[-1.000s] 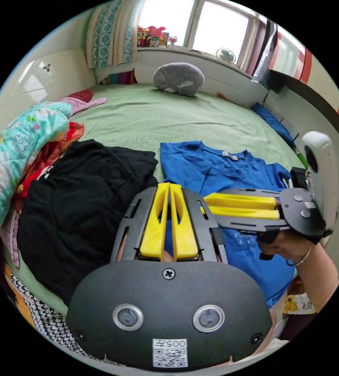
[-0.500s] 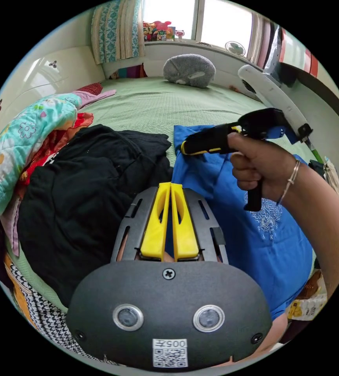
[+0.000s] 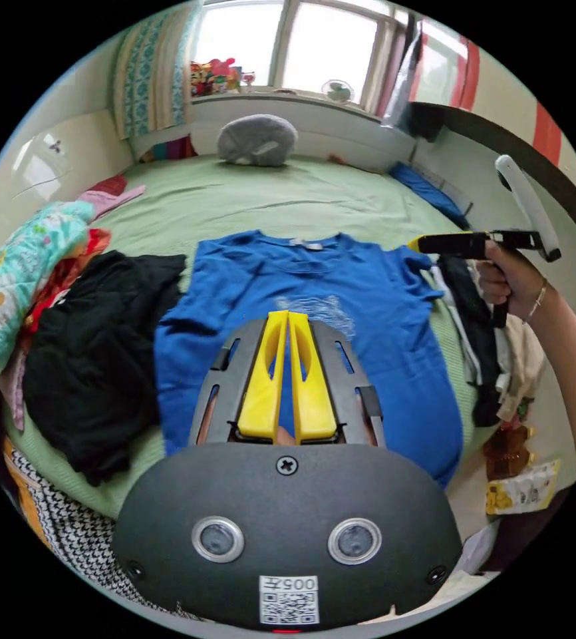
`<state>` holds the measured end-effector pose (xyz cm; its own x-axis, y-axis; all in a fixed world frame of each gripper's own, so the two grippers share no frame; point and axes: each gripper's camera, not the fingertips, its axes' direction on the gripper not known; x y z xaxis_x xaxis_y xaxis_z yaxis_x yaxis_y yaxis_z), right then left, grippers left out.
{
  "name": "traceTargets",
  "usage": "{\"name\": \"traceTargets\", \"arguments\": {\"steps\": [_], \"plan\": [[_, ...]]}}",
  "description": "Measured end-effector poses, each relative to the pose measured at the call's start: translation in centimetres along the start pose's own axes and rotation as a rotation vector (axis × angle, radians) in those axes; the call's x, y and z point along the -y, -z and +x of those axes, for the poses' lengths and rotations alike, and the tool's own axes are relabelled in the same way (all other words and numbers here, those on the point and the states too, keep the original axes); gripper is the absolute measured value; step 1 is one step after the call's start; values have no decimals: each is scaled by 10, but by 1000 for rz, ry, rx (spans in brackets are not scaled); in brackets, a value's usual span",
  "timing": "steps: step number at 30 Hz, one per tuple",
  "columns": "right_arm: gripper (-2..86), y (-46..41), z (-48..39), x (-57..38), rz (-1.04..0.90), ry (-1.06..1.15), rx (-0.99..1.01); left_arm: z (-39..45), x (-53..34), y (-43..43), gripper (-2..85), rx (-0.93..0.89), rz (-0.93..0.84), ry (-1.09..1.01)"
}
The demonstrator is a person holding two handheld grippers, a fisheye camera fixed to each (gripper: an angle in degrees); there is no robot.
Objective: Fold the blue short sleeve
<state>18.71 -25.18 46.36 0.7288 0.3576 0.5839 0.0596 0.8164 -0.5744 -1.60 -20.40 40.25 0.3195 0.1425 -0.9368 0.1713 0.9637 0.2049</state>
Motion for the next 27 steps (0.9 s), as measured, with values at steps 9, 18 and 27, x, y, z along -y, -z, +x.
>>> {"name": "traceTargets", "arguments": {"steps": [9,18,27], "plan": [[87,7,79,11,-66,-192,-20,92,10,-81,50,-223,-92,-88],[92,-46,107,49,-194,-305,-2,96,24,-127,36,-195,-113,-61],[-5,-11,74,74,-101,-278,-133,109,33,-163,40,-158,-145,-89]]}}
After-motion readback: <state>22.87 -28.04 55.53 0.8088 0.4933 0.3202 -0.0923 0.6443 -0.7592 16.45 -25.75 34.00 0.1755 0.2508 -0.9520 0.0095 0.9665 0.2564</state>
